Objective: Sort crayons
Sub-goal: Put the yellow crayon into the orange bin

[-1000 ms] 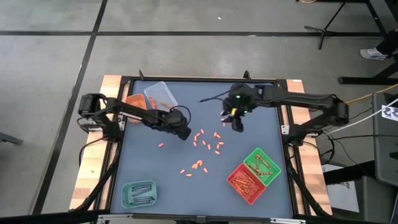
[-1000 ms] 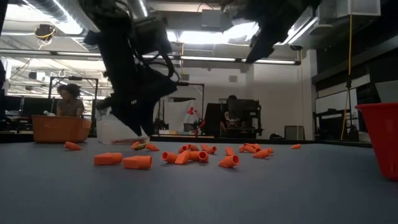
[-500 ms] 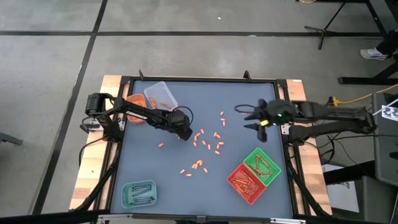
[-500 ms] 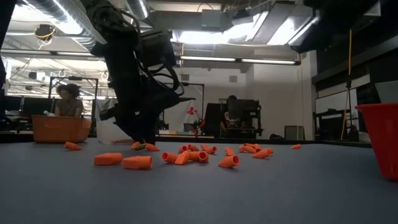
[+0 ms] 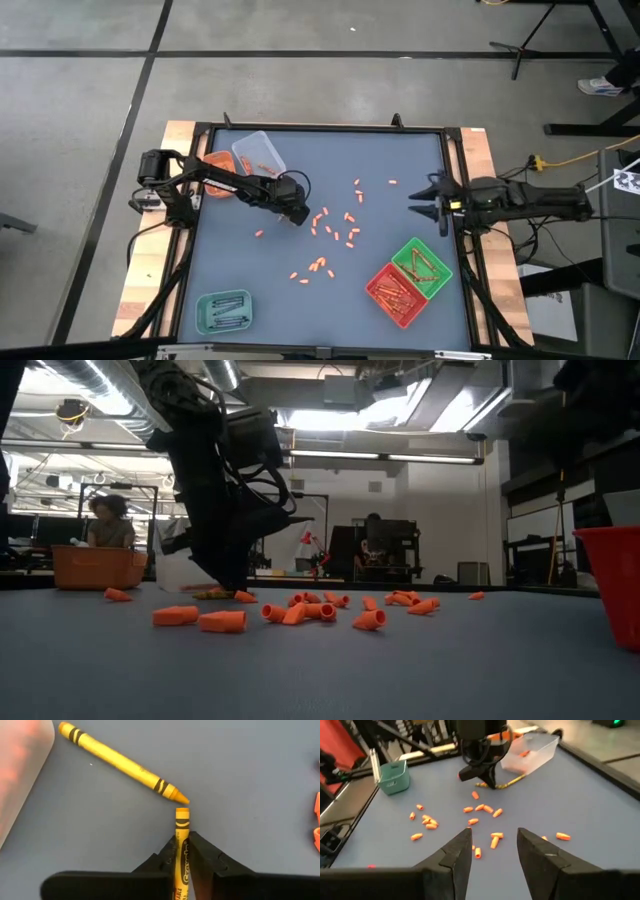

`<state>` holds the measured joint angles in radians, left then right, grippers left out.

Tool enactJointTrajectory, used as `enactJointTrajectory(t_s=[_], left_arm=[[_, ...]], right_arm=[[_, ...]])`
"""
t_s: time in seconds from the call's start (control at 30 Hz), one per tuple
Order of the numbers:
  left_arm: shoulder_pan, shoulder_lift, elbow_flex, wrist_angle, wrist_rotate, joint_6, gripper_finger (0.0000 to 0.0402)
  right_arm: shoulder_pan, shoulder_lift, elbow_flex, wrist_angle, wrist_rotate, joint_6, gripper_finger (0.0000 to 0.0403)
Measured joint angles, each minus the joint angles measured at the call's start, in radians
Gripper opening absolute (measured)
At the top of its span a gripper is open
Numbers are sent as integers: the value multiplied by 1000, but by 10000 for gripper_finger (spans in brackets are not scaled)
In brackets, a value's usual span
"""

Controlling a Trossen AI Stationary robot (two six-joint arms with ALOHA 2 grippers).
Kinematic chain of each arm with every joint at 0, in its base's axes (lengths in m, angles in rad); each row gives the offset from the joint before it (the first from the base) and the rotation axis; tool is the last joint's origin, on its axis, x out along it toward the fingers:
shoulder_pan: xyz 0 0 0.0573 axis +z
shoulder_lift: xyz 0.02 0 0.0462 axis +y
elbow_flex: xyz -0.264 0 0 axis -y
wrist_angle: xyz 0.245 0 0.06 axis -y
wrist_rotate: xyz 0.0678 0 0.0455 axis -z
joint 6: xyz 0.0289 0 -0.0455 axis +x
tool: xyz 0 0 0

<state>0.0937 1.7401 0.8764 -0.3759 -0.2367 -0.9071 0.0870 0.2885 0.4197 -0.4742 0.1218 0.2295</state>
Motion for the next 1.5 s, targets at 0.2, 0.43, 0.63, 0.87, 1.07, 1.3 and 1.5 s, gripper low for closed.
enactJointTrajectory(t_s=[0.2,0.43,0.63,0.87,1.07,1.3,1.5], left_arm=[[0,0,0,-1,1,-2,9],[0,0,0,-2,1,-2,9],[0,0,-1,-2,2,0,10],[0,-11,-2,-5,18,2,10],[-5,-64,3,-30,47,4,5],[-10,-148,32,-29,148,4,5],[-22,-229,77,-113,155,4,5]], right_arm=[[-1,-155,-99,16,74,-16,154],[-2,-262,-192,150,78,-60,154],[-2,-286,-302,324,73,-114,154],[-2,-274,-404,506,28,-142,154],[-2,-274,-413,528,18,-227,154],[-2,-273,-413,526,51,-293,154],[-2,-271,-413,522,47,-290,154]])
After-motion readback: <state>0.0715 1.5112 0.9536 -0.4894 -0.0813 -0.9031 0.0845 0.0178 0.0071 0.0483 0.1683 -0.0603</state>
